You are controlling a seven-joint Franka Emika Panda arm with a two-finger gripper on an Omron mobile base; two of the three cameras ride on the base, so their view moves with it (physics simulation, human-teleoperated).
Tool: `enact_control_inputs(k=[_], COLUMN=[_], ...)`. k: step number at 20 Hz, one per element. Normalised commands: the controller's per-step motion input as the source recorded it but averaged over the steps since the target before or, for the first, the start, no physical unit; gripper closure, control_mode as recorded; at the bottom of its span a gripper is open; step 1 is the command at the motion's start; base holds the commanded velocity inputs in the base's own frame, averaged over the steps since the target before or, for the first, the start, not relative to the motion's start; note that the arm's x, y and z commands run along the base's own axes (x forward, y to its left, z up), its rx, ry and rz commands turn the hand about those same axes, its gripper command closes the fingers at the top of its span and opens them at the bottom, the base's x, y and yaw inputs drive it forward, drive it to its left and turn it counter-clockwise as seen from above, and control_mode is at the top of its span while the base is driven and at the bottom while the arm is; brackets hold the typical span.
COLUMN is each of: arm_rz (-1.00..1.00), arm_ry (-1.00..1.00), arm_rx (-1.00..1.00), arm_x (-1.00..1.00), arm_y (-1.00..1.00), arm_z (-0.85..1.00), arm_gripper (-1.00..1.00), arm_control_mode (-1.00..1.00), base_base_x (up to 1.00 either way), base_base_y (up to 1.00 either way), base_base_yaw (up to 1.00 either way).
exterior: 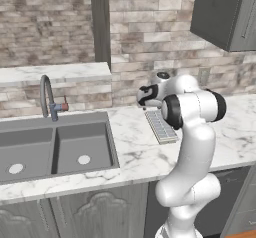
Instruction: The ice cube tray has been filled with water. Take the tray and place it in the freezer to make ice. Close the freezer door after placing the tray.
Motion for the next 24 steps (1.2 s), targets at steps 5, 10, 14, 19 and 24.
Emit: enact_control_inputs(k=[5, 10, 14, 19, 24], arm_rz=[0.0, 0.0, 0.0, 0.0, 0.0], arm_ry=[0.03, 0.04, 0.04, 0.03, 0.03], arm_rx=[0.0, 0.0, 0.0, 0.0, 0.0], arm_x=[0.34, 0.34, 0.34, 0.38, 0.34], arm_y=[0.0, 0.0, 0.0, 0.0, 0.0], arm_z=[-0.15, -0.16, -0.19, -0.2, -0.18], arm_gripper=[-1.0, -1.0, -1.0, -1.0, -1.0], arm_control_mode=[-1.0, -1.0, -1.0, -1.0, -1.0], base_base_x=[0.0, 0.0, 0.0, 0.0, 0.0], base_base_y=[0.0, 0.0, 0.0, 0.0, 0.0], base_base_yaw=[0.0, 0.0, 0.0, 0.0, 0.0])
